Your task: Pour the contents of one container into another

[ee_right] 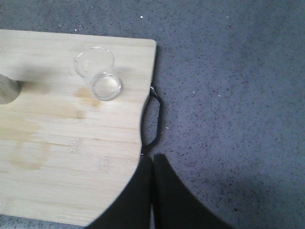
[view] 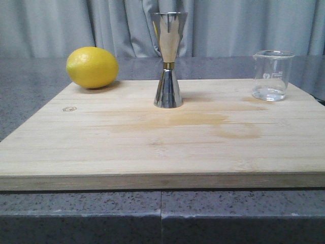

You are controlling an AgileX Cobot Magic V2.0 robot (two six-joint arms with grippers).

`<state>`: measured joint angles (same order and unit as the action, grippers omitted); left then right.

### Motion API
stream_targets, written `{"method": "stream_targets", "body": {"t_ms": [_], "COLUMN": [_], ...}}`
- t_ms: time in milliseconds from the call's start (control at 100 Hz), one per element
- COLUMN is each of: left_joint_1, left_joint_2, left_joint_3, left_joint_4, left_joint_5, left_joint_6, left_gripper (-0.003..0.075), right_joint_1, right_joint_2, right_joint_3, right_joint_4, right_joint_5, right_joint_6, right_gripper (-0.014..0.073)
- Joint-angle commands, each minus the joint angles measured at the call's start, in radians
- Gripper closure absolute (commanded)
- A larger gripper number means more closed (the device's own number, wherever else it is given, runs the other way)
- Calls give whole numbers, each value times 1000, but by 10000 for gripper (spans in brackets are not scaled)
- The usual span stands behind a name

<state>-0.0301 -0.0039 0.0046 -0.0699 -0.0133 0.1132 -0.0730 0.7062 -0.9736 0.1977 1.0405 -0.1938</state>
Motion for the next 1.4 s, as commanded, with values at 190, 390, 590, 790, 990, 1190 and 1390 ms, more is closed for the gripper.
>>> {"method": "stream_targets", "body": {"t_ms": [190, 390, 590, 790, 990, 1190, 1390], "left_joint_1": [-8, -7, -7, -7, -7, -7, -7], "left_joint_2": [-25, -25, -25, -25, -25, -25, -25], "left_joint_3": [29, 29, 29, 29, 29, 29, 29], "left_joint_4": [7, -1, -1, -1, -1, -1, -1], "left_joint_5": [-48, -27, -27, -27, -27, -27, -27], "left_joint_6": [-7, -7, -7, -7, -7, -7, -7], "left_gripper": [739, 739, 739, 739, 739, 739, 739], "right_joint_1": [-3, -3, -3, -3, -3, -1, -1], "right_joint_2": [1, 1, 1, 1, -4, -162, -409], "right_joint_3": [-24, -24, -24, -24, -20, 157, 512], "right_joint_4": [10, 10, 10, 10, 13, -23, -23], "right_joint_5": [-51, -51, -51, -51, -56, -316, -768], "right_joint_6": [-2, -2, -2, -2, -2, -13, -13], "right_gripper": [665, 665, 665, 665, 665, 665, 665]}}
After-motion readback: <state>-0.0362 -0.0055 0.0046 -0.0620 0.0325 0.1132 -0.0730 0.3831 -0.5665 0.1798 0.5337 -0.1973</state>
